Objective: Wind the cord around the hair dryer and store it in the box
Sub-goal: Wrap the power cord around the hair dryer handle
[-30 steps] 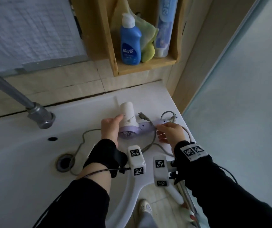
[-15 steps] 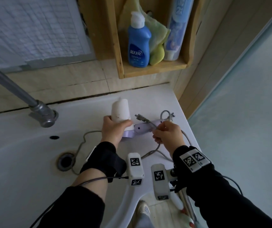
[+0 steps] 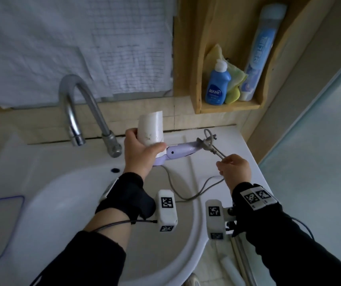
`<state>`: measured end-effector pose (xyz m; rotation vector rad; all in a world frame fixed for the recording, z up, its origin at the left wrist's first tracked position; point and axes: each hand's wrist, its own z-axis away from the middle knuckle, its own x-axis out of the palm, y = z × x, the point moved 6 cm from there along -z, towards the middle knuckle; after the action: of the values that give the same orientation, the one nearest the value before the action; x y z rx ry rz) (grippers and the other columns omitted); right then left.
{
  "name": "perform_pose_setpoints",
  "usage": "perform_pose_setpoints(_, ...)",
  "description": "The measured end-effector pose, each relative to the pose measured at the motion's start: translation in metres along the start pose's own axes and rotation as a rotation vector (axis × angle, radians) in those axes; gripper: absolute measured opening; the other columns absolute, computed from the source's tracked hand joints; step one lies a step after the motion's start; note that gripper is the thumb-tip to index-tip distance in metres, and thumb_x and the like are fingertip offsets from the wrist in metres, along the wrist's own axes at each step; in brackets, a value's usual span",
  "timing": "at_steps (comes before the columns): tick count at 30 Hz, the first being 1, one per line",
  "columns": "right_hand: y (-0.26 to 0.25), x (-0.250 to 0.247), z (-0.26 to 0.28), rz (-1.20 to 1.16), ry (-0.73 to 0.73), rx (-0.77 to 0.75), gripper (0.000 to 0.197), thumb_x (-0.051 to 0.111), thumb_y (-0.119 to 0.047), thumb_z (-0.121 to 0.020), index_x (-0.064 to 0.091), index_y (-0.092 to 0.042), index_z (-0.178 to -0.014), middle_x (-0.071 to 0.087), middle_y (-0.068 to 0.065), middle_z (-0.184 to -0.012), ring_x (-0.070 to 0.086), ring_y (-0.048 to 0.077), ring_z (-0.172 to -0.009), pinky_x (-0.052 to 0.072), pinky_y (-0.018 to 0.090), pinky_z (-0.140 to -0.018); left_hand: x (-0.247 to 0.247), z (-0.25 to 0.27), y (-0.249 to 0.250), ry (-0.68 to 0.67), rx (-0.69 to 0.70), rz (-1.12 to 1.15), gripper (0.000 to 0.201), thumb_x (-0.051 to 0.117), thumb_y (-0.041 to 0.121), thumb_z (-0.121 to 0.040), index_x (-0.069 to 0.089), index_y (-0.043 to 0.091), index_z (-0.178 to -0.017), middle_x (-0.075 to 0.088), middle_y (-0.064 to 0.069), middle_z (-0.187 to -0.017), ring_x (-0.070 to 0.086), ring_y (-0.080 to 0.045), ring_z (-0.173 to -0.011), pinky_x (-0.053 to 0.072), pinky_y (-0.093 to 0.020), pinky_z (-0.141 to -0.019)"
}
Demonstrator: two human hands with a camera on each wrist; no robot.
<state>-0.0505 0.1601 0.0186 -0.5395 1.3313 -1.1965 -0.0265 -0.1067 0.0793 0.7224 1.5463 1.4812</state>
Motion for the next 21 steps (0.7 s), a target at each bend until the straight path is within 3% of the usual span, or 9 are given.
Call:
perform_pose_setpoints(3, -0.003, -0.010, 0.019, 0.190, 0.082, 0.044, 0.005, 0.061, -0.013, -0.080, 0.063, -0.008, -0.079, 0.057, 0.012, -0.075, 0.050, 0.029, -0.073, 0.033, 0.026, -0.063, -0.024, 0.018, 0.023, -0.027, 0.069, 0.028, 0.062, 0.072, 0.024, -0.052, 0.040, 0.022, -0.105, 0.054, 0.011, -0.095, 0.058, -0.007, -0.085, 0.051, -0.028, -0.070)
perform_pose_setpoints(7, -0.005, -0.016, 0.046, 0.265, 0.120, 0.095, 0.008, 0.058, -0.011, -0.082, 0.063, -0.007, -0.078, 0.057, 0.014, -0.077, 0.056, 0.035, -0.080, 0.034, 0.028, -0.067, -0.060, 0.037, 0.056, -0.062, 0.160, 0.091, 0.061, 0.071, 0.023, -0.052, 0.041, 0.021, -0.106, 0.054, 0.011, -0.093, 0.056, -0.002, -0.080, 0.045, -0.012, -0.057)
perform_pose_setpoints(9, -0.011, -0.015, 0.060, 0.307, 0.115, 0.095, 0.014, 0.057, -0.011, -0.082, 0.069, -0.004, -0.085, 0.060, 0.017, -0.080, 0.057, 0.035, -0.082, 0.035, 0.028, -0.067, -0.082, 0.045, 0.069, -0.062, 0.201, 0.117, 0.061, 0.071, 0.022, -0.052, 0.043, 0.022, -0.105, 0.054, 0.012, -0.092, 0.057, 0.000, -0.079, 0.044, -0.008, -0.056)
perform_pose_setpoints(13, -0.031, 0.000, 0.087, 0.426, 0.037, 0.044, 0.023, 0.054, -0.015, -0.086, 0.069, -0.004, -0.098, 0.068, 0.020, -0.099, 0.061, 0.035, -0.094, 0.035, 0.027, -0.068, -0.132, 0.055, 0.084, -0.052, 0.241, 0.149, 0.059, 0.074, 0.020, -0.054, 0.045, 0.022, -0.105, 0.059, 0.006, -0.097, 0.064, -0.014, -0.086, 0.058, -0.035, -0.063)
perform_pose_setpoints(14, -0.036, 0.006, 0.094, 0.446, 0.010, 0.036, 0.020, 0.053, -0.016, -0.087, 0.069, -0.007, -0.093, 0.066, 0.018, -0.093, 0.060, 0.033, -0.087, 0.035, 0.027, -0.067, -0.147, 0.058, 0.087, -0.045, 0.248, 0.172, 0.058, 0.074, 0.018, -0.055, 0.045, 0.020, -0.106, 0.059, 0.005, -0.096, 0.065, -0.013, -0.083, 0.059, -0.032, -0.058)
perform_pose_setpoints(16, -0.047, 0.016, 0.105, 0.495, -0.043, 0.026, 0.017, 0.050, -0.014, -0.088, 0.062, -0.011, -0.076, 0.059, 0.011, -0.078, 0.053, 0.027, -0.073, 0.037, 0.028, -0.067, -0.172, 0.060, 0.094, -0.022, 0.273, 0.196, 0.058, 0.072, 0.017, -0.054, 0.045, 0.017, -0.105, 0.057, 0.007, -0.091, 0.062, -0.002, -0.071, 0.051, -0.014, -0.047)
perform_pose_setpoints(17, -0.052, 0.022, 0.111, 0.532, -0.079, 0.013, 0.019, 0.049, -0.013, -0.088, 0.061, -0.009, -0.075, 0.059, 0.012, -0.078, 0.054, 0.026, -0.073, 0.040, 0.030, -0.068, -0.185, 0.061, 0.097, -0.001, 0.286, 0.202, 0.058, 0.071, 0.017, -0.053, 0.045, 0.016, -0.105, 0.056, 0.008, -0.090, 0.060, 0.000, -0.070, 0.048, -0.010, -0.047)
perform_pose_setpoints(20, -0.073, 0.042, 0.131, 0.581, -0.148, -0.040, 0.025, 0.048, -0.015, -0.091, 0.066, -0.004, -0.103, 0.064, 0.019, -0.113, 0.060, 0.030, -0.103, 0.044, 0.032, -0.080, -0.227, 0.062, 0.100, 0.060, 0.309, 0.204, 0.061, 0.071, 0.020, -0.052, 0.045, 0.015, -0.107, 0.056, 0.010, -0.090, 0.058, -0.003, -0.076, 0.046, -0.012, -0.054)
perform_pose_setpoints(21, -0.080, 0.047, 0.137, 0.562, -0.162, -0.047, 0.021, 0.049, -0.016, -0.091, 0.065, -0.006, -0.101, 0.063, 0.019, -0.116, 0.059, 0.028, -0.100, 0.041, 0.029, -0.078, -0.238, 0.062, 0.099, 0.077, 0.313, 0.206, 0.062, 0.072, 0.021, -0.052, 0.045, 0.014, -0.108, 0.056, 0.009, -0.091, 0.058, -0.004, -0.077, 0.046, -0.015, -0.057)
